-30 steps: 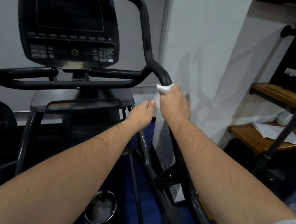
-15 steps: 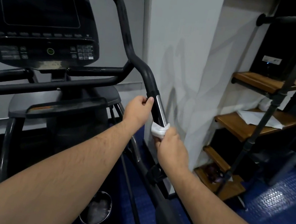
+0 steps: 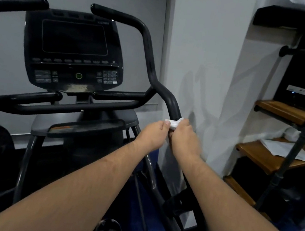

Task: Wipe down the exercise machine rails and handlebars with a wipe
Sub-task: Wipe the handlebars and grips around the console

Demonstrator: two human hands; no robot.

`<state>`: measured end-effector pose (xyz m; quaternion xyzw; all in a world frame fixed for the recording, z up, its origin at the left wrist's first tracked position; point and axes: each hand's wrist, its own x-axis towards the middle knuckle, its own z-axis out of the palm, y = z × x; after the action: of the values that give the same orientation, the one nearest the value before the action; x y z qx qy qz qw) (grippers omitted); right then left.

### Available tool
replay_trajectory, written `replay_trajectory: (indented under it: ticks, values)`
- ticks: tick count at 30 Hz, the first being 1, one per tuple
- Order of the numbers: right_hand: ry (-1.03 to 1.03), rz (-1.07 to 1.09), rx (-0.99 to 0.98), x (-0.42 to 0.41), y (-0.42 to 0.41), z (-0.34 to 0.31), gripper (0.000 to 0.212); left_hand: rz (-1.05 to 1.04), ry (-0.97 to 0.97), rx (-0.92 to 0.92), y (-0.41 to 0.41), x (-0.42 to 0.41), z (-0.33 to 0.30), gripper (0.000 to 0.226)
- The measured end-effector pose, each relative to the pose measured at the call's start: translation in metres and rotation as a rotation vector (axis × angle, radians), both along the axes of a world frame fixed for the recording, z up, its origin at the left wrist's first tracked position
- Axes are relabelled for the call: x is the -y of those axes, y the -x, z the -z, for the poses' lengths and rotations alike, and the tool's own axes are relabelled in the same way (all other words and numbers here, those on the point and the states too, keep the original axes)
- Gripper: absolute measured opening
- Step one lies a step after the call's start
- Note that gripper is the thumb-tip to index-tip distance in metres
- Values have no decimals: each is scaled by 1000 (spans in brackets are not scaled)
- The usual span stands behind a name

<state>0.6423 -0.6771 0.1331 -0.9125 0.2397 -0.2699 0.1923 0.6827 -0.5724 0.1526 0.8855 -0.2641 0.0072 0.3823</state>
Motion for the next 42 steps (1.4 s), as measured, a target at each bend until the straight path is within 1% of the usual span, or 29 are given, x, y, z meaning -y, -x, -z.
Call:
replay_trajectory:
  ticks: [2,4,7,10,15,19,23,27,31,36,39,42]
  values:
    - [28,8,10,-1,-17,-12,26,-7,-4,29,-3,-7,-4,43]
    - [43,14,20,-2,-29,-23,30,-32,-19,41,-10,-15,-7,39]
    - [74,35,22,-4,-46,-35,34,-108,-93,83,-26,-29,-9,39]
    - [99,63,6,-5,-57,-46,32,-179,-138,85,-43,-41,-10,37]
    - [120,71,-46,-9,-74,-66,23,-224,-198,68,-63,-52,-18,39]
    - [40,43,-86,-10,-96,-84,26,-265,-351,119,-76,-54,-25,38]
    - [34,49,-226,-14,-110,-103,24,-291,-456,123,-94,-59,-24,45]
    - [124,49,-352,-16,-126,-114,23,-357,-461,161,-115,-74,-21,47]
    - [132,21,-456,-17,-148,-122,25,-448,-434,181,-137,-96,-19,53]
    - [256,-12,-601,-18,-170,-131,32,-566,-377,339,-159,-120,-23,65]
    - [273,-9,-617,-19,-185,-131,27,-607,-404,335,-173,-130,-26,69]
    - [324,-20,-609,-20,-200,-129,30,-608,-450,306,-182,-134,-26,65]
